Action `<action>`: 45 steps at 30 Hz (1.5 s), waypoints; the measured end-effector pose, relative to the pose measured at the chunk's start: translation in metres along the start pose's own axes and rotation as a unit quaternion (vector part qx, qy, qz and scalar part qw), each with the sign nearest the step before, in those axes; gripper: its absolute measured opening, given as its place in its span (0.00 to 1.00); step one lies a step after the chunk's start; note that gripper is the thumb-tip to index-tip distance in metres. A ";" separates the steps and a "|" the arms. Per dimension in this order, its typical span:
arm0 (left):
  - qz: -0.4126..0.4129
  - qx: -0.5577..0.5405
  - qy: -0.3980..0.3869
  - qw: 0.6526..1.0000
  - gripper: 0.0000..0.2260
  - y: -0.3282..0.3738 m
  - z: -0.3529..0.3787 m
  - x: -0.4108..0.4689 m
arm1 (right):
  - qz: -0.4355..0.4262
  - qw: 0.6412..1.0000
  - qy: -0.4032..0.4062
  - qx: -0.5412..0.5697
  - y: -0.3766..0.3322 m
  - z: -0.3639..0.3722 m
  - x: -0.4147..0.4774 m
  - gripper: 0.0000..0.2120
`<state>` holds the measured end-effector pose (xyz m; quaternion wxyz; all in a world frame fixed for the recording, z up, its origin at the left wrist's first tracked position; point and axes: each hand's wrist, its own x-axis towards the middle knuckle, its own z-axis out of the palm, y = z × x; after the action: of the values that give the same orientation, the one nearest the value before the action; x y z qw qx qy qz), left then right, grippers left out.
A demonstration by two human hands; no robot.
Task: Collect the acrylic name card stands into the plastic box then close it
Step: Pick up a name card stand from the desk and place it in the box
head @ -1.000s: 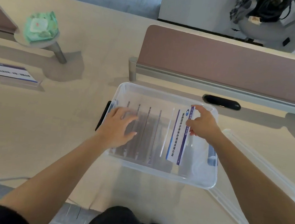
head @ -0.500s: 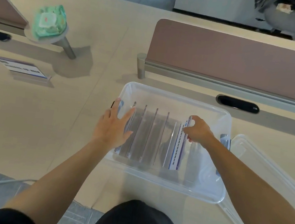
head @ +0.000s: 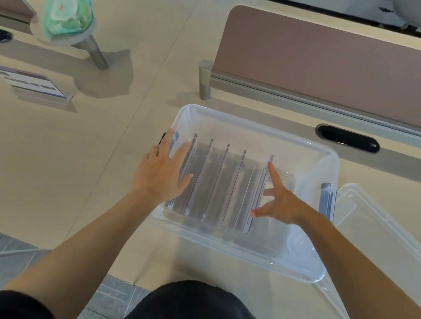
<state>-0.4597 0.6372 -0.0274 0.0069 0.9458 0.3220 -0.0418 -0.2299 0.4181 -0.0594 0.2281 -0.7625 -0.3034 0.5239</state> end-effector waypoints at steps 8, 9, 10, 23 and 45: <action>-0.006 -0.002 0.001 1.000 0.32 0.000 0.001 0.000 | -0.014 0.999 -0.027 -0.044 -0.007 0.002 -0.006 0.65; -0.006 -0.002 0.001 1.000 0.32 0.001 0.000 0.000 | -0.014 0.998 -0.028 -0.046 -0.007 0.004 -0.006 0.65; -0.006 -0.002 0.001 1.000 0.32 0.001 0.000 0.001 | -0.013 0.998 -0.029 -0.051 -0.008 0.005 -0.007 0.66; -0.014 0.009 -0.009 1.000 0.33 0.003 -0.003 0.001 | -0.012 0.996 -0.031 -0.085 -0.022 0.014 -0.010 0.65; -0.036 -0.157 0.010 0.987 0.31 -0.003 -0.001 0.001 | 0.014 0.983 0.068 -0.172 -0.037 0.006 -0.018 0.55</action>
<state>-0.4606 0.6402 -0.0263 0.1511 0.9211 0.3583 0.0185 -0.2482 0.4323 -0.0250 0.1059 -0.8284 -0.3621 0.4140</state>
